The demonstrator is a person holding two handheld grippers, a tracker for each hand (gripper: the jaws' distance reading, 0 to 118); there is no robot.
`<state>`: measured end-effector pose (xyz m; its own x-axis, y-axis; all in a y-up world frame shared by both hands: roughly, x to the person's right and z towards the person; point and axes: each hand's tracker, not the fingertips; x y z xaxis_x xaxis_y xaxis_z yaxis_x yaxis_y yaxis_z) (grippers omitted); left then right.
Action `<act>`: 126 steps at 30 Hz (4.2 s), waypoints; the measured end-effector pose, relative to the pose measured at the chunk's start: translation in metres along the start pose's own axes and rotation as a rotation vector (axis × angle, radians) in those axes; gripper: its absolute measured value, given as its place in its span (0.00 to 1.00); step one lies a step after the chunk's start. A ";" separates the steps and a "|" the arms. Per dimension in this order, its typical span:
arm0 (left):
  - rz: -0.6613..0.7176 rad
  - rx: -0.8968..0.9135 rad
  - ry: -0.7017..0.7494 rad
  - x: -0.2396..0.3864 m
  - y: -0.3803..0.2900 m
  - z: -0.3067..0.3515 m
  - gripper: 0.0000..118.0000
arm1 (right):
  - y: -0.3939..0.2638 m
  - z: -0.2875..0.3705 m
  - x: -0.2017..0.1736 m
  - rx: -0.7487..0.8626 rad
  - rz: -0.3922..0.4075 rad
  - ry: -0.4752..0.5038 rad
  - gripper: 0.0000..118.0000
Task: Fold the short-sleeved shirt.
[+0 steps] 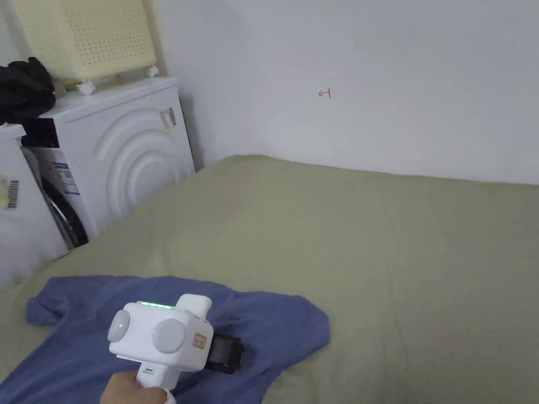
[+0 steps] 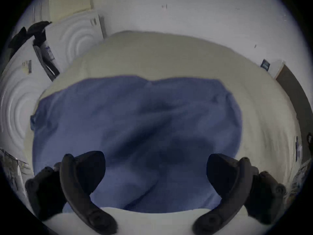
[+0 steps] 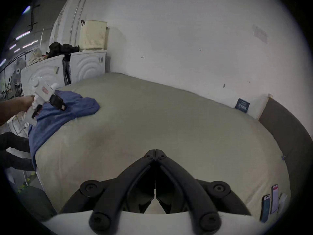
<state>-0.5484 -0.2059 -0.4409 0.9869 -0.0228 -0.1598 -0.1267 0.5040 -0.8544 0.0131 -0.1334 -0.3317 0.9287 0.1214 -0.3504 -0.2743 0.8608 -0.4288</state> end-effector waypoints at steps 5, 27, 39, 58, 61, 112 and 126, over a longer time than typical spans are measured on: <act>0.117 0.045 -0.052 -0.004 -0.013 0.005 0.01 | -0.009 0.006 -0.004 -0.013 -0.070 -0.003 0.00; -0.165 0.300 -0.429 0.193 0.081 0.163 0.01 | -0.005 0.136 0.102 0.147 -0.228 -0.284 0.00; -0.581 0.198 -0.906 0.501 0.030 0.182 0.01 | -0.055 0.260 0.145 0.082 -0.281 -0.549 0.00; -0.398 0.134 -1.023 0.526 -0.061 0.148 0.92 | -0.080 0.286 0.140 0.098 -0.381 -0.581 0.00; -0.331 0.259 -0.914 0.451 -0.044 0.175 0.91 | -0.067 0.269 0.136 0.119 -0.361 -0.526 0.00; -0.150 -0.124 -0.108 0.235 -0.032 0.039 0.57 | -0.065 0.134 0.144 -0.017 -0.469 -0.369 0.00; -0.073 -0.101 -0.270 0.228 -0.027 0.043 0.03 | -0.098 0.028 0.220 -0.506 -0.671 -0.152 0.34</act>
<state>-0.3162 -0.1871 -0.4331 0.9829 0.1816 0.0298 -0.0503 0.4211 -0.9056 0.2514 -0.1768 -0.3438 0.9477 -0.2396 0.2109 0.3013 0.4535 -0.8388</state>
